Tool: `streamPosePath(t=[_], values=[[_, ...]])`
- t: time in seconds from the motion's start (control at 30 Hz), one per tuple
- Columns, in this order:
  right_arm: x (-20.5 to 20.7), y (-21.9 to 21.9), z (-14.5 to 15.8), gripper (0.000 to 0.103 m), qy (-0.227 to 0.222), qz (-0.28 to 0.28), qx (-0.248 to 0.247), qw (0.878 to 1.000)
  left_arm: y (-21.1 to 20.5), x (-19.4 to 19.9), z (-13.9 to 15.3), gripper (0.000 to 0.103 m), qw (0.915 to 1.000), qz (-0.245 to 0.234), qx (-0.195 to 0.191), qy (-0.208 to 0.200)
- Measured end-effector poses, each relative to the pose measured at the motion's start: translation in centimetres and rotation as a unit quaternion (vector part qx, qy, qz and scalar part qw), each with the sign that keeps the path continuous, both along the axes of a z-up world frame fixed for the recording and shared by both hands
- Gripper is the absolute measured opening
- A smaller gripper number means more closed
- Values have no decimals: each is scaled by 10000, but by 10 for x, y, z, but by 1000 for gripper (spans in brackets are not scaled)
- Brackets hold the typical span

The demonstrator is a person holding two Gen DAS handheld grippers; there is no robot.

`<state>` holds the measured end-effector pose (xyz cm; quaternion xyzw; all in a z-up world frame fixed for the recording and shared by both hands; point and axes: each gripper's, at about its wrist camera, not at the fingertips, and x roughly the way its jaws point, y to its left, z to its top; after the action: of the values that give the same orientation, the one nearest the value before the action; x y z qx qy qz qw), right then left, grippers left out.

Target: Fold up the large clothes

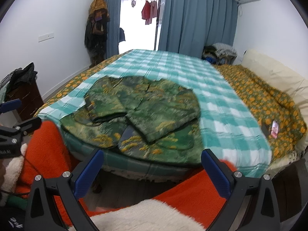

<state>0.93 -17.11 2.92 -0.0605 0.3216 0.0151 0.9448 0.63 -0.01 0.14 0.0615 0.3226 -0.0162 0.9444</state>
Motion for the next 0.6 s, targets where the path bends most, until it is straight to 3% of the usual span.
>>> streamPosePath(t=[0.17, 0.27, 0.3, 0.4, 0.5, 0.6], values=[[14, -10, 16, 103, -715, 8, -323, 9969, 10, 37, 17, 103, 9993, 87, -47, -371], [38, -12, 10, 103, -1270, 844, -291, 9879, 16, 65, 25, 103, 9977, 205, -195, -615], [57, -9, -1, 103, -1157, 1274, -344, 9845, 17, 73, 27, 103, 9973, 228, -254, -645], [111, 2, -40, 103, -365, 1715, -540, 9830, 16, 99, 29, 103, 9973, 249, -289, -625], [145, 15, -73, 103, -8, 1716, -721, 9825, 13, 109, 21, 103, 9976, 407, -173, -526], [164, 28, -100, 103, 359, 1897, -819, 9778, 8, 117, -1, 103, 9994, 255, -210, -63]])
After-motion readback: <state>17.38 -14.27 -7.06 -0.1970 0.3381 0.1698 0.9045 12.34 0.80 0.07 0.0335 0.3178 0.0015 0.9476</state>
